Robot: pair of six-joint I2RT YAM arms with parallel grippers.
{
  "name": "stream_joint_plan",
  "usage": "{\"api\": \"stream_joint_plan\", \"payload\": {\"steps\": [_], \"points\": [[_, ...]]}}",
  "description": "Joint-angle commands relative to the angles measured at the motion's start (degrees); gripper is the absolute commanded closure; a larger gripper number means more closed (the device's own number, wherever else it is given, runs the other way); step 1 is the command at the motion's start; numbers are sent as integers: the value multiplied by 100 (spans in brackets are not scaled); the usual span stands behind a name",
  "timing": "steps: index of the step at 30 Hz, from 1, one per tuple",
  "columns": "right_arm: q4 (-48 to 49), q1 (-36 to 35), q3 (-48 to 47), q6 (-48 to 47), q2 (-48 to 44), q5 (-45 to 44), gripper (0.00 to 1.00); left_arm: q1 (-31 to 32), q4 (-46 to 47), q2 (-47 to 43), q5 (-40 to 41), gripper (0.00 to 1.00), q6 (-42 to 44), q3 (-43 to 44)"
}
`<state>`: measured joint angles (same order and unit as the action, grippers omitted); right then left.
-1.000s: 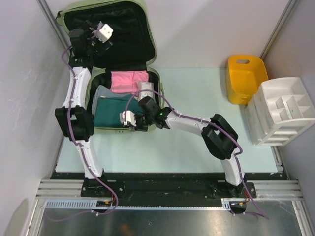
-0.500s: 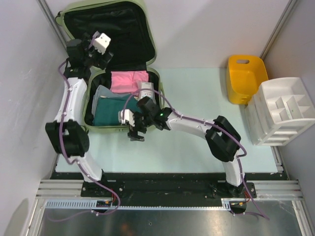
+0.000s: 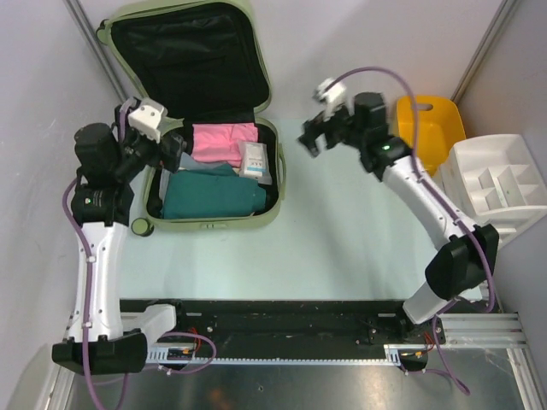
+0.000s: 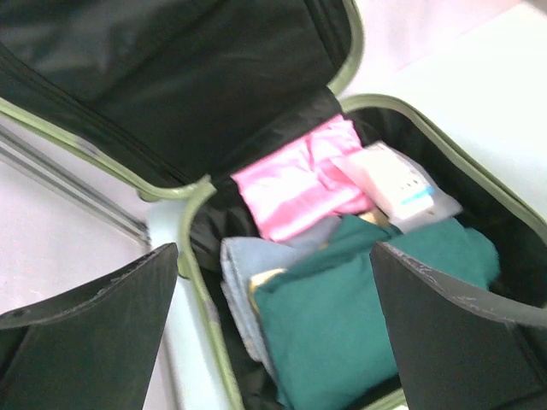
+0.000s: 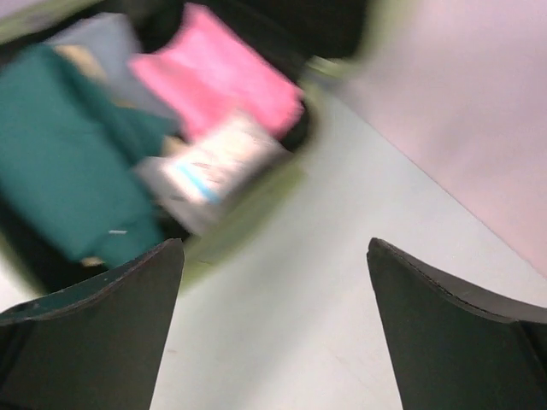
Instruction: Open, take out, and arrange the luggage
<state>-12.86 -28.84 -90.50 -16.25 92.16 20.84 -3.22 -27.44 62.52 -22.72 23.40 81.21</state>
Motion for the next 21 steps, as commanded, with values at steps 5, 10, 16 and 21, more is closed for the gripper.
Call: {"api": "stream_joint_plan", "payload": {"steps": [5,10,16,21], "points": [[-735,2512,-2,45,416,-985,11,24,-534,-345,-452,0,-740,-922],[-753,3138,-634,-28,1373,-1398,13,24,-534,-442,-514,0,-749,-1352],[-700,3297,-1242,-36,2323,-1724,14,24,-534,-574,-260,0,-670,-1687],[-761,3288,-1374,-168,2789,-1557,28,32,-543,-680,-128,1,-749,-1740]]}}
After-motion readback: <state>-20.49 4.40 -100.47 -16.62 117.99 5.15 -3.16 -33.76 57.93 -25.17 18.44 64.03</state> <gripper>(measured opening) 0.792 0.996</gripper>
